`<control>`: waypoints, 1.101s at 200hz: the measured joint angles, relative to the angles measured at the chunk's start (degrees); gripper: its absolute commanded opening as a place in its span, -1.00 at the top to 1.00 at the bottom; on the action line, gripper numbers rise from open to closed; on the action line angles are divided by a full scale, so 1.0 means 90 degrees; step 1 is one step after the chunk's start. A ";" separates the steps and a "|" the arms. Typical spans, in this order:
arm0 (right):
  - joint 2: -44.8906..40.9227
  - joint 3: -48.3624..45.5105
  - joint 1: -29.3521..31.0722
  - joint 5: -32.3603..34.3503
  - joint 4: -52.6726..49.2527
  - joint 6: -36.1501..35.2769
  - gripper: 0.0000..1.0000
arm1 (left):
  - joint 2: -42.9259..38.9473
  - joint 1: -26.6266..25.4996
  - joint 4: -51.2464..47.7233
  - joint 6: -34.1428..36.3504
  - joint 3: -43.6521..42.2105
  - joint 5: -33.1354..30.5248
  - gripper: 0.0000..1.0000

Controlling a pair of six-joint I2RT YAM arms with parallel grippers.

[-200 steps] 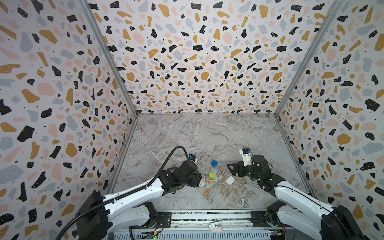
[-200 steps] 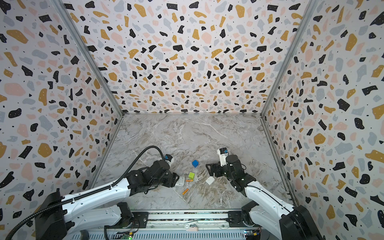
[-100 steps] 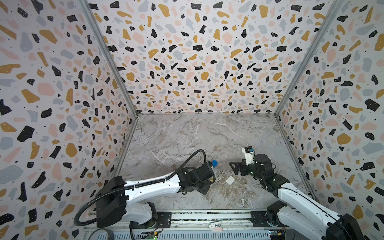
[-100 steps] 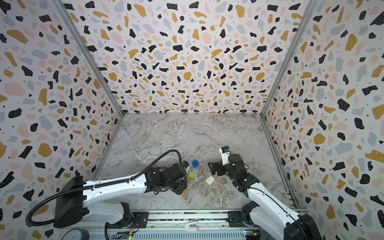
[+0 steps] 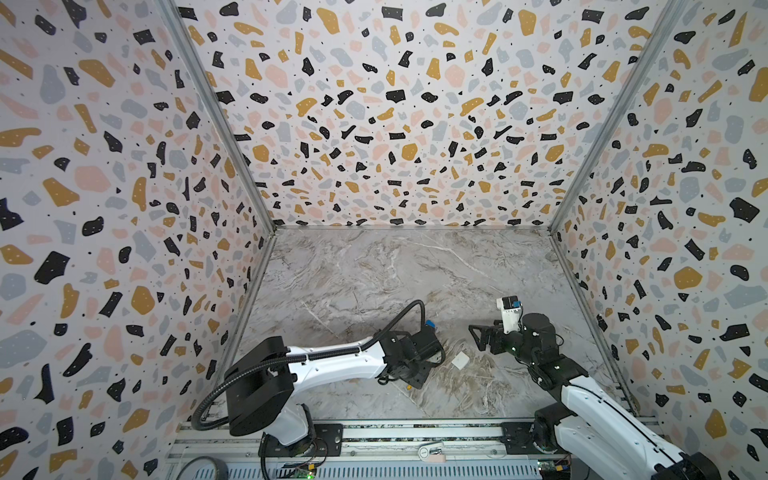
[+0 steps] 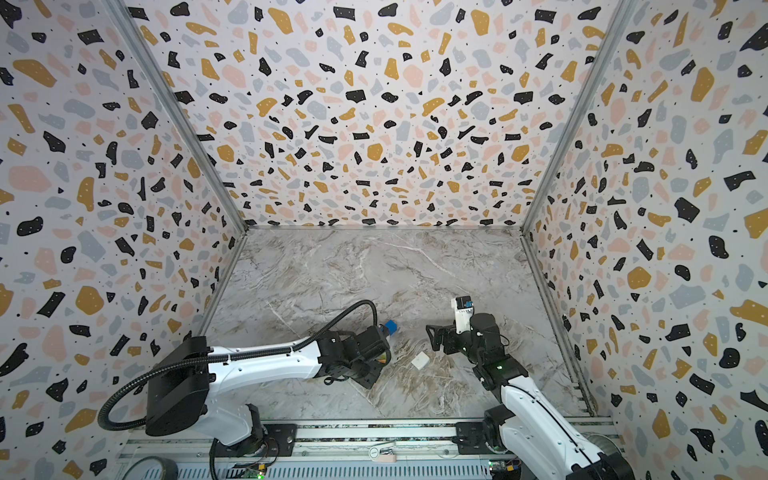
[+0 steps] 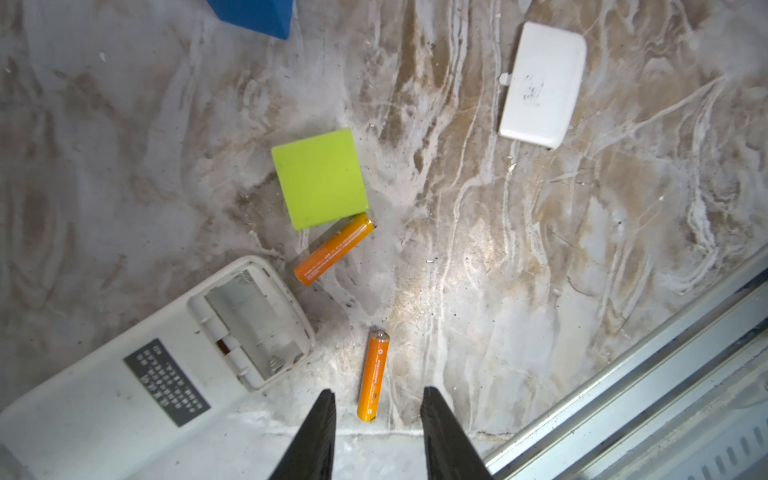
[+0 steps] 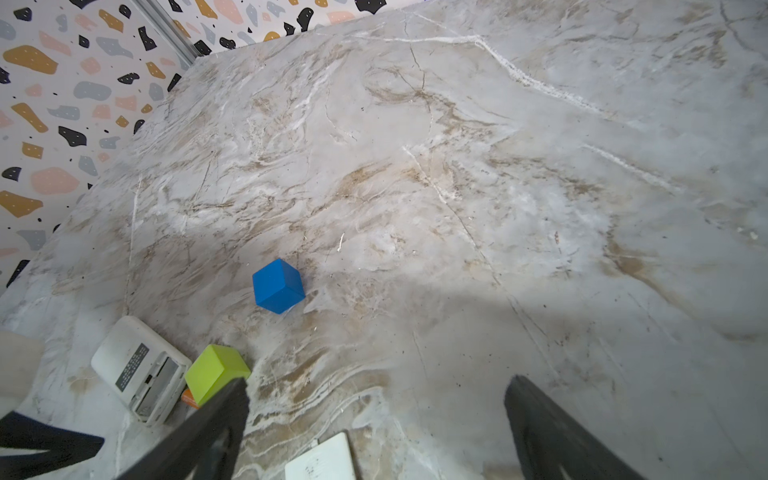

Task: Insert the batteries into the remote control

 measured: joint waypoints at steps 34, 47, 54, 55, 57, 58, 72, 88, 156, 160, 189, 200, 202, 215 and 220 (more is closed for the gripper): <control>-0.0117 -0.0146 -0.0153 -0.0146 0.0119 0.0029 -0.96 | 0.0231 -0.0044 0.0002 -0.0002 0.0002 0.0044 0.39; -0.0202 -0.0199 -0.0194 -0.0180 0.0168 0.0051 -0.96 | 0.0313 -0.0073 0.0000 -0.0005 0.0002 0.0044 0.42; -0.0257 -0.0236 -0.0219 -0.0194 0.0199 0.0070 -0.96 | 0.0364 -0.0087 -0.0002 -0.0005 0.0005 0.0044 0.43; -0.0270 -0.0243 -0.0223 -0.0202 0.0209 0.0068 -0.96 | 0.0364 -0.0087 -0.0002 -0.0005 0.0005 0.0044 0.43; -0.0289 -0.0255 -0.0231 -0.0206 0.0216 0.0070 -0.96 | 0.0384 -0.0095 -0.0005 -0.0002 0.0005 0.0041 0.44; -0.0296 -0.0260 -0.0233 -0.0206 0.0221 0.0070 -0.96 | 0.0386 -0.0097 -0.0005 -0.0005 0.0005 0.0041 0.43; -0.0410 -0.0330 -0.0287 -0.0233 0.0260 0.0085 -0.96 | 0.0474 -0.0121 -0.0007 -0.0005 0.0007 0.0039 0.45; -0.0478 -0.0369 -0.0345 -0.0270 0.0265 0.0097 -0.96 | 0.0556 -0.0146 -0.0024 -0.0005 0.0010 0.0032 0.48; -0.0510 -0.0461 -0.0593 -0.0544 0.0413 0.0126 -0.96 | 0.0891 -0.0197 -0.0124 -0.0007 0.0214 -0.0027 0.54; -0.0510 -0.0461 -0.0607 -0.0551 0.0415 0.0129 -0.96 | 0.0906 -0.0202 -0.0119 -0.0010 0.0223 -0.0027 0.54; -0.0510 -0.0461 -0.0690 -0.0644 0.0493 0.0138 -0.96 | 0.0969 -0.0209 -0.0112 -0.0012 0.0231 -0.0027 0.56; -0.0510 -0.0461 -0.0707 -0.0668 0.0527 0.0143 -0.96 | 0.0991 -0.0209 -0.0109 -0.0015 0.0231 -0.0024 0.57; -0.0510 -0.0461 -0.0712 -0.0673 0.0537 0.0146 -0.96 | 0.0993 -0.0209 -0.0109 -0.0015 0.0231 -0.0024 0.57; -0.0510 -0.0461 -0.0733 -0.0690 0.0554 0.0146 -0.96 | 0.1018 -0.0211 -0.0107 -0.0015 0.0231 -0.0024 0.58; -0.0510 -0.0461 -0.0746 -0.0702 0.0559 0.0148 -0.96 | 0.1030 -0.0211 -0.0104 -0.0015 0.0231 -0.0024 0.58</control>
